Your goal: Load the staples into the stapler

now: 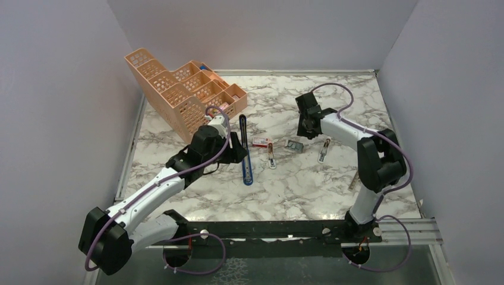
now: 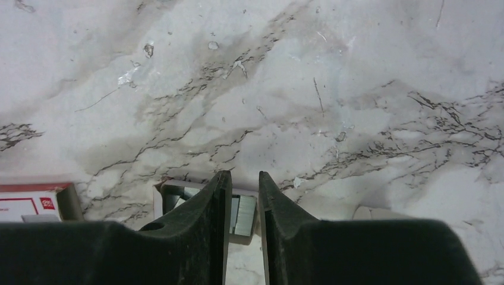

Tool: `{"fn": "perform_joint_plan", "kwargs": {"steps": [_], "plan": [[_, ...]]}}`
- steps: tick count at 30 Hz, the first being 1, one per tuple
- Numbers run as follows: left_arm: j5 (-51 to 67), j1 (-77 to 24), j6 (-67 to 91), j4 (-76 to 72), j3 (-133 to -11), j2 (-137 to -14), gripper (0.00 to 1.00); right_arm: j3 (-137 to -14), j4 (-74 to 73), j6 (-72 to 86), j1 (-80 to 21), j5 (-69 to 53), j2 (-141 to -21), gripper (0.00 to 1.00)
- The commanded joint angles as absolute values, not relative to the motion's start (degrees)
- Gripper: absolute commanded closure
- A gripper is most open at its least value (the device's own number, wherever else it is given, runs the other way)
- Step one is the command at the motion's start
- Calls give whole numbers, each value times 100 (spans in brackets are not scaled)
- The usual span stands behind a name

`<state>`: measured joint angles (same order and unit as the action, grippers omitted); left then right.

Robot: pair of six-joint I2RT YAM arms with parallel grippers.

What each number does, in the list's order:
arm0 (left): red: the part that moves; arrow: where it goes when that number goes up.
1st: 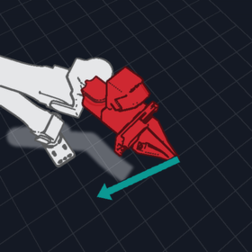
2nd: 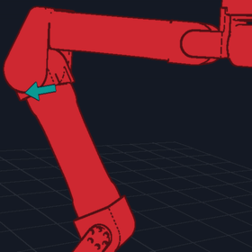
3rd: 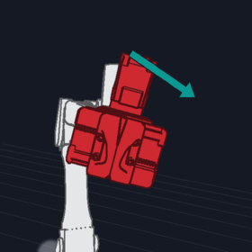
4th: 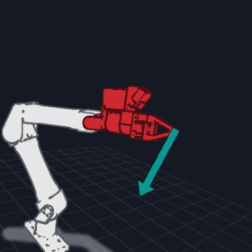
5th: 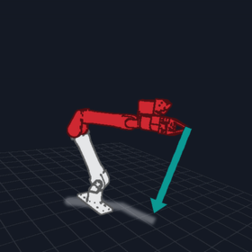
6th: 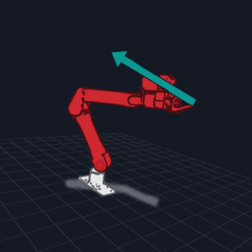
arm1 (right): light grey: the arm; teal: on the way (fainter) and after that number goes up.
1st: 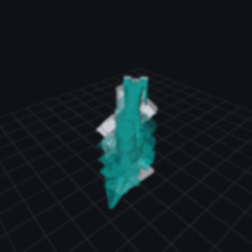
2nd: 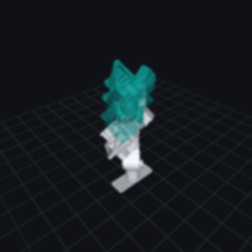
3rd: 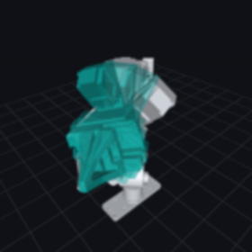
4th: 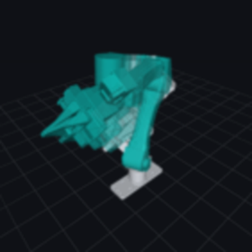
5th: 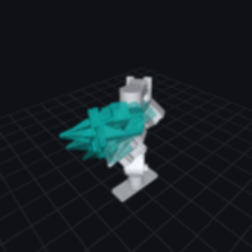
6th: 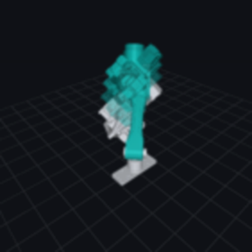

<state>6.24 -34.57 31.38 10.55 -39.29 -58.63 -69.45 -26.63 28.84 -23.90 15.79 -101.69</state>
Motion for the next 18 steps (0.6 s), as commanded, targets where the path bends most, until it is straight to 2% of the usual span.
{"fn": "perform_joint_plan", "kwargs": {"steps": [1, 18], "plan": [[751, -3436, 2924, 887, -4119, -6023, 39, -7217, -2441, 2584, -2331, 1387, -10492, 72], [766, -3428, 2883, 816, -4078, -6201, 38, -7093, -2761, 2353, -2329, 858, -10705, 71]]}}
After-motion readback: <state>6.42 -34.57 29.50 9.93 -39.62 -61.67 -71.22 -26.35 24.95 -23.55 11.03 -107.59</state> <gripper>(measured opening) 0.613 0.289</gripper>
